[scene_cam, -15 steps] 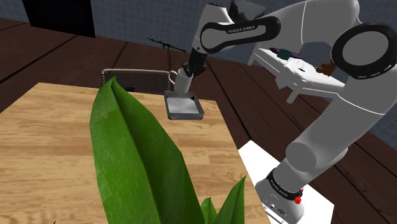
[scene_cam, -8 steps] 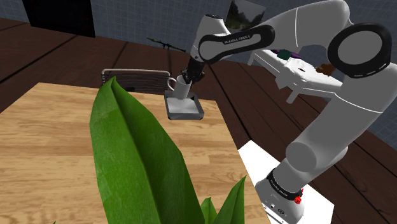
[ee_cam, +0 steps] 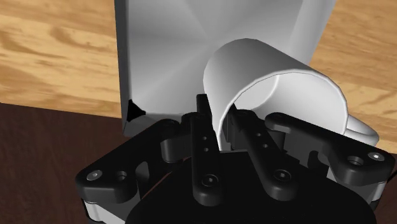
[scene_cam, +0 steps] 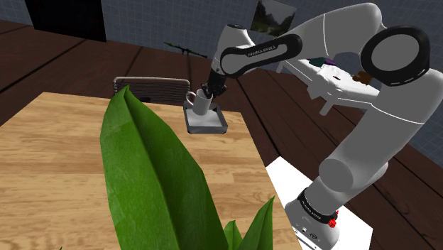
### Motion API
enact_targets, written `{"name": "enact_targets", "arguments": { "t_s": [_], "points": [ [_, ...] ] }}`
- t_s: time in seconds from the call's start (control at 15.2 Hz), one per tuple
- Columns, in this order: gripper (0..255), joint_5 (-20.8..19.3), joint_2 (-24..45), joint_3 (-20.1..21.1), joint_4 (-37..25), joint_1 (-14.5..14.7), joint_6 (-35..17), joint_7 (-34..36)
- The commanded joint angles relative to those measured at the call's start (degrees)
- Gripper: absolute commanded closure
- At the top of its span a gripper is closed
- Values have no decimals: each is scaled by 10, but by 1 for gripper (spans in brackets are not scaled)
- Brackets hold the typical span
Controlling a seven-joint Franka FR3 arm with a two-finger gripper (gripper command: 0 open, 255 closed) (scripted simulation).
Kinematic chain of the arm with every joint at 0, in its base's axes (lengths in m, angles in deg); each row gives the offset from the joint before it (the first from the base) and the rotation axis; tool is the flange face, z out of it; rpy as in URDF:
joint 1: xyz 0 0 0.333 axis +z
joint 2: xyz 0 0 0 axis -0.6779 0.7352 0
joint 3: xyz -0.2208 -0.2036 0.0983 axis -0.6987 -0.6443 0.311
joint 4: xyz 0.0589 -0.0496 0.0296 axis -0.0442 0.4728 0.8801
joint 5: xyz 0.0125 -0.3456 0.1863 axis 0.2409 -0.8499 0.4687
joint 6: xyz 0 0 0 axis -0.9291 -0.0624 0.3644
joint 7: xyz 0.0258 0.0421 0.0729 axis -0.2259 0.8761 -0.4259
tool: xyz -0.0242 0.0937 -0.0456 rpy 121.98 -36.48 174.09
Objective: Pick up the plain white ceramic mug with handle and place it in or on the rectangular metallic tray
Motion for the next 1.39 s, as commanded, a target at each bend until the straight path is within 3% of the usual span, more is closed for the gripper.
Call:
{"name": "enact_targets", "arguments": {
  "t_s": [0.0,0.13,0.2,0.53,0.79,1.32],
  "points": [
    [255,0,0,0,0,0,0,0],
    [255,0,0,0,0,0,0,0],
    [0,0,0,0,0,0,0,0],
    [0,0,0,0,0,0,0,0],
    [0,30,-45,4,-22,-4,62,-20],
    [0,29,-45,4,-22,-3,62,-20]
  ]
}}
